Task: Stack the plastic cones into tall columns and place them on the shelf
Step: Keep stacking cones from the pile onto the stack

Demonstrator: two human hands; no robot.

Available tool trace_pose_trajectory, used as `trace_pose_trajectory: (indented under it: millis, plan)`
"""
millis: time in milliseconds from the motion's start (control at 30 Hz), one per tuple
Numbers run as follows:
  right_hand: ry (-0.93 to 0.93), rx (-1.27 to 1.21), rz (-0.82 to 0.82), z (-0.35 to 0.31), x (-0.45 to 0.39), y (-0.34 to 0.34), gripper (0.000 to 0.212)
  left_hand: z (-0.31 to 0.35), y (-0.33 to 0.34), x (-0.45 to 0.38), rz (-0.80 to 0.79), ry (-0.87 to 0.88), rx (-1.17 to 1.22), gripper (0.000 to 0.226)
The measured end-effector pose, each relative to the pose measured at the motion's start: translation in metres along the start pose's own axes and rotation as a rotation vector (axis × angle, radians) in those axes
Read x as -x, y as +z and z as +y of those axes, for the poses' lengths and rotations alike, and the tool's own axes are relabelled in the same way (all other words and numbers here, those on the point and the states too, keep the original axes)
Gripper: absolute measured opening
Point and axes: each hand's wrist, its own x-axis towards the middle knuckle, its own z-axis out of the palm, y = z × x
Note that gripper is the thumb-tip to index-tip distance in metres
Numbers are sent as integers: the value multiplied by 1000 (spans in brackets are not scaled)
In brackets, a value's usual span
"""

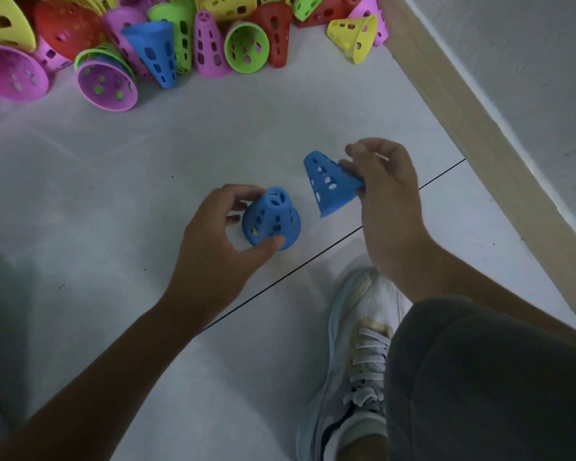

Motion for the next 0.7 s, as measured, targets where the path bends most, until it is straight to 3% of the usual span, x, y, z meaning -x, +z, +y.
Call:
trace_pose_trajectory:
  millis: [233, 467, 700]
  plan:
    - [80, -386, -105, -40, 15, 10, 28, 5, 0, -2, -5, -42, -8, 51]
    - [138, -406, -274, -47, 32, 22, 36, 32, -1, -12, -20, -42, 115, 63]
    - [169, -453, -337, -45, 32, 18, 35, 38, -4, -13, -29, 36, 192, 52]
